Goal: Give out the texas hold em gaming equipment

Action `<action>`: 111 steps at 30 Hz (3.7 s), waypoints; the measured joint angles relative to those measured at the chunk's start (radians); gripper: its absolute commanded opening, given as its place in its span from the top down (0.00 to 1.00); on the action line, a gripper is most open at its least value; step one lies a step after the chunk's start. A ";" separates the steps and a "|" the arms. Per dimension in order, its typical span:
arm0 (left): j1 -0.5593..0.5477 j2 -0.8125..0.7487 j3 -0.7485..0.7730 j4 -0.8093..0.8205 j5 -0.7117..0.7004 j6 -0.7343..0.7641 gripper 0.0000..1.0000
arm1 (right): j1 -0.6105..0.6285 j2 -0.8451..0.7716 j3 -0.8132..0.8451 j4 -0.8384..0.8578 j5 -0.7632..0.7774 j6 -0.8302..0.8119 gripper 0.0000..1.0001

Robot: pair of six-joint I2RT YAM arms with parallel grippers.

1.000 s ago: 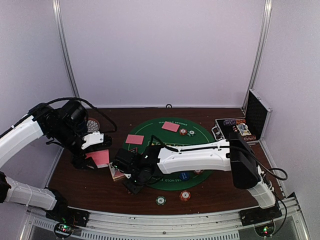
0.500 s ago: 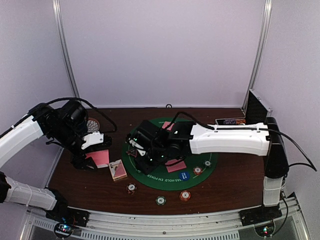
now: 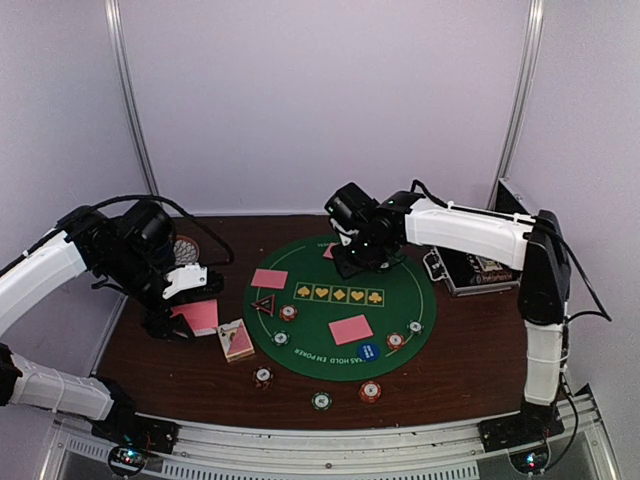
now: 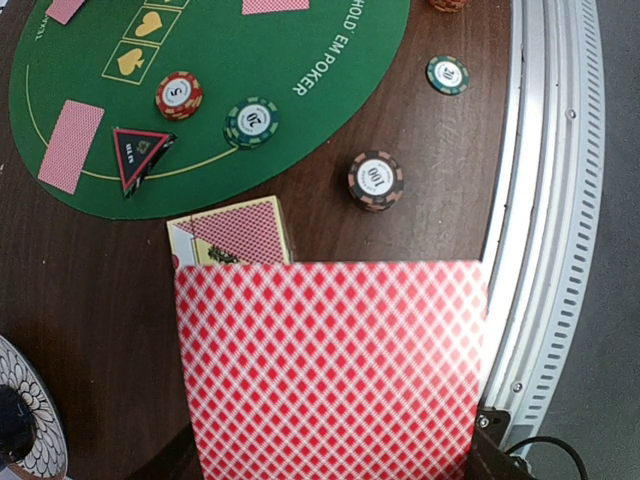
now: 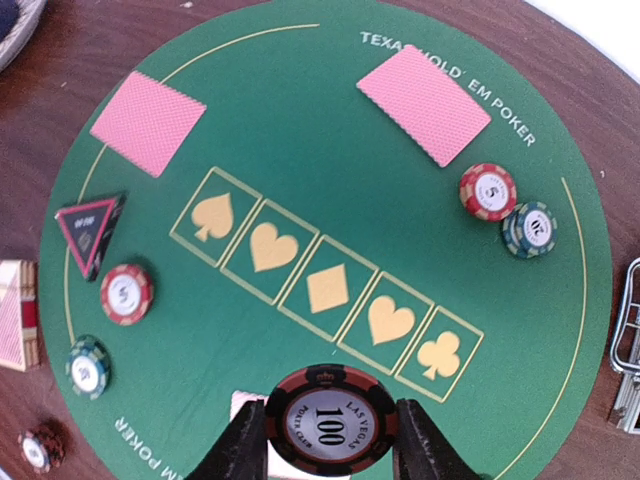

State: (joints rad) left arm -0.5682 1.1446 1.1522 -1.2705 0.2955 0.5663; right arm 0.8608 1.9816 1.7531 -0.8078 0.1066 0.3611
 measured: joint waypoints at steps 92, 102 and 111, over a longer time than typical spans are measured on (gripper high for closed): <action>0.000 -0.006 0.023 -0.014 0.013 -0.016 1.00 | 0.440 0.312 0.177 0.098 -0.177 -0.032 0.25; 0.000 -0.006 0.023 -0.014 0.014 -0.016 1.00 | 0.424 0.349 0.193 0.085 -0.174 -0.047 0.35; 0.000 -0.007 0.022 -0.014 0.013 -0.016 1.00 | 0.417 0.360 0.193 0.088 -0.174 -0.047 0.48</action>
State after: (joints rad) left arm -0.5682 1.1378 1.1744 -1.2846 0.3088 0.5507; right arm 1.2774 2.3417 1.9461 -0.7200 -0.0669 0.3141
